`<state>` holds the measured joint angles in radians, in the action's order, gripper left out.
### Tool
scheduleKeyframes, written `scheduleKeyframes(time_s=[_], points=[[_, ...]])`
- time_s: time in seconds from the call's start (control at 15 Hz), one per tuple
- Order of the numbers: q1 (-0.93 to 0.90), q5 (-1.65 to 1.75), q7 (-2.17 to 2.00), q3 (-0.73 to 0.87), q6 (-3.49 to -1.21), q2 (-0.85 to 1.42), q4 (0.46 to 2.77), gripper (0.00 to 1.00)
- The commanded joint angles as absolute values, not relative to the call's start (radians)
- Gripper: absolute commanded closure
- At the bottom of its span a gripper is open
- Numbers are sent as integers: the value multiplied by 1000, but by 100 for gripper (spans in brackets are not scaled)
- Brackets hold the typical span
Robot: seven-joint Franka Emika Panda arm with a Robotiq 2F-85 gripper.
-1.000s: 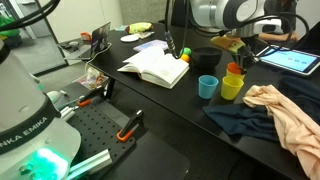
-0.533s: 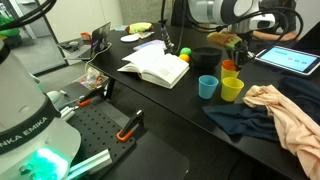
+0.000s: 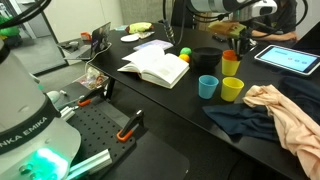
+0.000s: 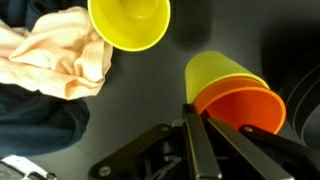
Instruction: Unstack the four cups.
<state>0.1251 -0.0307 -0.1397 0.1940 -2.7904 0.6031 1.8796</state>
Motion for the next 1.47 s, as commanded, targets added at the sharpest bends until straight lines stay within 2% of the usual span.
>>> scheduleKeyframes(time_s=[0.0, 0.4, 1.07, 1.13, 1.2, 1.33, 1.4], points=[[127, 1, -101, 191, -2718, 555, 1855, 97], [154, -33, -84, 148, -2720, 598, 1888, 97], [149, -24, -110, 168, -2776, 666, 1902, 97], [148, -24, -111, 169, -2777, 665, 1903, 90], [148, -25, -111, 169, -2775, 664, 1905, 68], [148, -23, -106, 168, -2763, 659, 1908, 64], [148, -23, -106, 168, -2761, 656, 1910, 59]])
